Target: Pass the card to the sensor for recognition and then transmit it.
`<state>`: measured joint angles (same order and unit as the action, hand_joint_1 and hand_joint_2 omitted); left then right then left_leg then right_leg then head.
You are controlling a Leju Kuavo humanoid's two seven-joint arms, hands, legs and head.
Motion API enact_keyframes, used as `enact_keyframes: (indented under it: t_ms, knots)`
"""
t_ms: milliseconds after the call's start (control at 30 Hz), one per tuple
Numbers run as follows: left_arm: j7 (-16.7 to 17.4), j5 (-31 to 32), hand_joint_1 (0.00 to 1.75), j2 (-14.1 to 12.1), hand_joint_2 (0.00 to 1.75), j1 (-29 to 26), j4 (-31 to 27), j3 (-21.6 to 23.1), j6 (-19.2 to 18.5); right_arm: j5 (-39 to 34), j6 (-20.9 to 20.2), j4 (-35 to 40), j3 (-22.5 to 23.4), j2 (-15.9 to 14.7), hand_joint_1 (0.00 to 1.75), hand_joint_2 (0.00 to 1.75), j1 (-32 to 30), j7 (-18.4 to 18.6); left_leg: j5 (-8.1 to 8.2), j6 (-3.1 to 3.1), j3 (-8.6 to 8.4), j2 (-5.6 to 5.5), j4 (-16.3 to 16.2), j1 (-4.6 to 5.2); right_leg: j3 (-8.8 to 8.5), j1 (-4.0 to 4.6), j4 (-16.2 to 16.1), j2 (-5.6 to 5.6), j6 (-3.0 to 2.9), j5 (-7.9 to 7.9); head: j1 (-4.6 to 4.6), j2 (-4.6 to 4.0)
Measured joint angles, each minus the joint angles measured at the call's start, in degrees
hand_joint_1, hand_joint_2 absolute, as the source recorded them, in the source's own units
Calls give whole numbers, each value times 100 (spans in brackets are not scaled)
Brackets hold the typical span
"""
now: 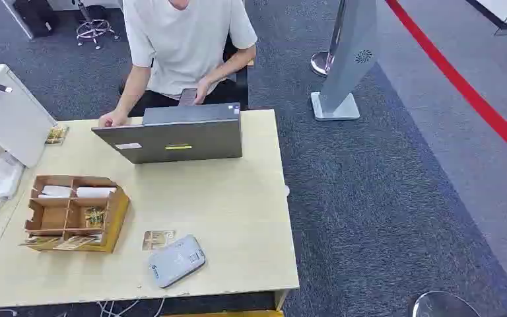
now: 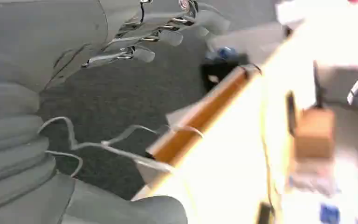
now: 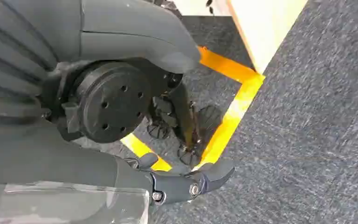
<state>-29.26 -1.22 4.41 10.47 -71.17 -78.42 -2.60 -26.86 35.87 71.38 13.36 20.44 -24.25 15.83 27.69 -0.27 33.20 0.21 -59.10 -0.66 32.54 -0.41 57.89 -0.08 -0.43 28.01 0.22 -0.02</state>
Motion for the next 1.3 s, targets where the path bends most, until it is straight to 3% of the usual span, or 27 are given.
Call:
enact_keyframes:
  t_ms: [300,567,1300]
  knots:
    - [513,1241,0,-363,175,272,-802,905,-122,463,-111,9,101,2,0,175,3,459,-1,-1,-1,10,-1,-1,-2,0,0,9,-1,-1,2,0]
    - [861,2444,0,-706,175,396,-1403,1985,-199,787,-234,74,190,2,0,175,-22,809,-2,-3,-2,12,-1,0,-2,0,0,11,-2,-2,0,2]
    - [1698,5530,0,-1867,175,831,-1794,5346,122,1412,-695,536,253,2,0,175,-371,1455,-5,-6,-1,16,-2,0,0,0,1,15,-13,-11,0,0]
